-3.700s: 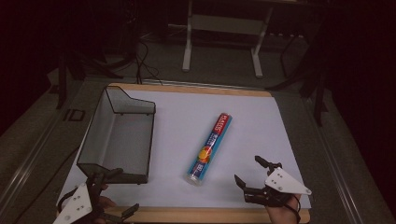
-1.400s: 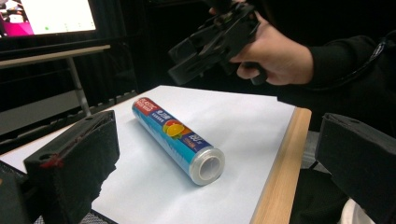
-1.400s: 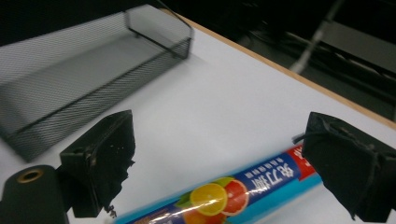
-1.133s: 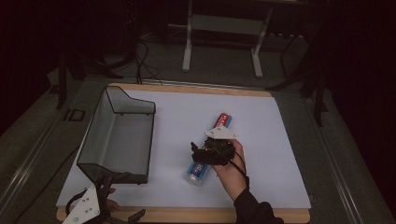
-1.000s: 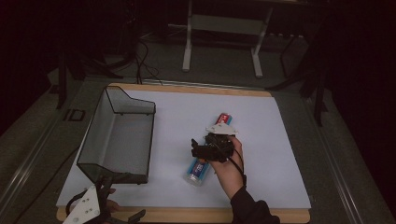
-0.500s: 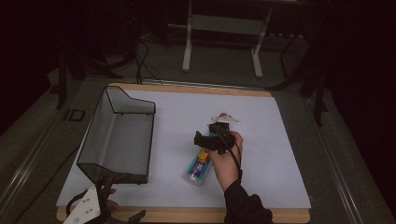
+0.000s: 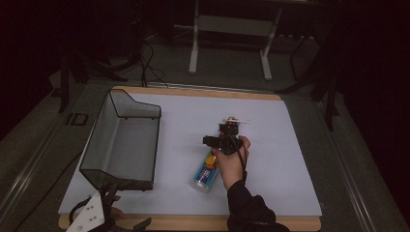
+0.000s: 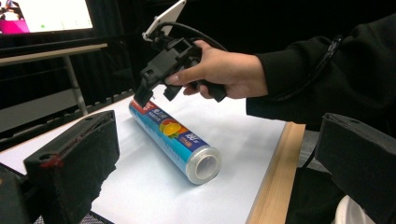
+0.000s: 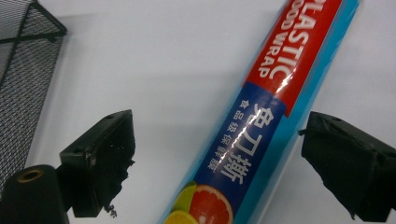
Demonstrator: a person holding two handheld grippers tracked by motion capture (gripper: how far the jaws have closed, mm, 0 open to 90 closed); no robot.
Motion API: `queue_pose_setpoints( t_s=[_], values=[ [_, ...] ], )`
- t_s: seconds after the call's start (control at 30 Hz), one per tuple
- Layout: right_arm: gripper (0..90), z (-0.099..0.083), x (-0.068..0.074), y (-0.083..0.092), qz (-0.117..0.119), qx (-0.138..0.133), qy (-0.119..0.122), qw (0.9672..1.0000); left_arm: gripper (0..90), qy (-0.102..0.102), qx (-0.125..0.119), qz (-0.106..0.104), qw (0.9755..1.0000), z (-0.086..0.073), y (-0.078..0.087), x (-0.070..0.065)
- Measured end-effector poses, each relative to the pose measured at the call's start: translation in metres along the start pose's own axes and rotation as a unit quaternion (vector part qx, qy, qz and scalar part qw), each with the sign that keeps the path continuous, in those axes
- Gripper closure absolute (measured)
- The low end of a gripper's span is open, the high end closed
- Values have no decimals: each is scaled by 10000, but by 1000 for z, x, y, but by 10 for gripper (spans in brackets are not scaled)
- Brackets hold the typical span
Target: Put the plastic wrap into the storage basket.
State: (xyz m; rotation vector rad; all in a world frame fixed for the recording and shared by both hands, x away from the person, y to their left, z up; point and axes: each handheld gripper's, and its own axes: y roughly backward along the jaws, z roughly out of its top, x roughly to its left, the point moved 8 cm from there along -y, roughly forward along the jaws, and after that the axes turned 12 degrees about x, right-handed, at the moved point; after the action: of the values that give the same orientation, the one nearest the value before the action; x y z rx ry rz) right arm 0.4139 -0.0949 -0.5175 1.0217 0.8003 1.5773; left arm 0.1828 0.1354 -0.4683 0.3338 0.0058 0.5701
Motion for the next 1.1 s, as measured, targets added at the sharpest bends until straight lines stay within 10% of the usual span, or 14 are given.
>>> queue_pose_setpoints(
  t_s=[0.57, 1.1],
  values=[
    [110, -1, -17, -33, -74, 585, -863, 9945, 6, -82, 29, 7, 10000, -1, 0, -1],
    [149, -11, -27, -58, 424, 1143, -1744, 9771, 6, -122, 78, 8, 9999, -2, -2, -2]
  ],
)
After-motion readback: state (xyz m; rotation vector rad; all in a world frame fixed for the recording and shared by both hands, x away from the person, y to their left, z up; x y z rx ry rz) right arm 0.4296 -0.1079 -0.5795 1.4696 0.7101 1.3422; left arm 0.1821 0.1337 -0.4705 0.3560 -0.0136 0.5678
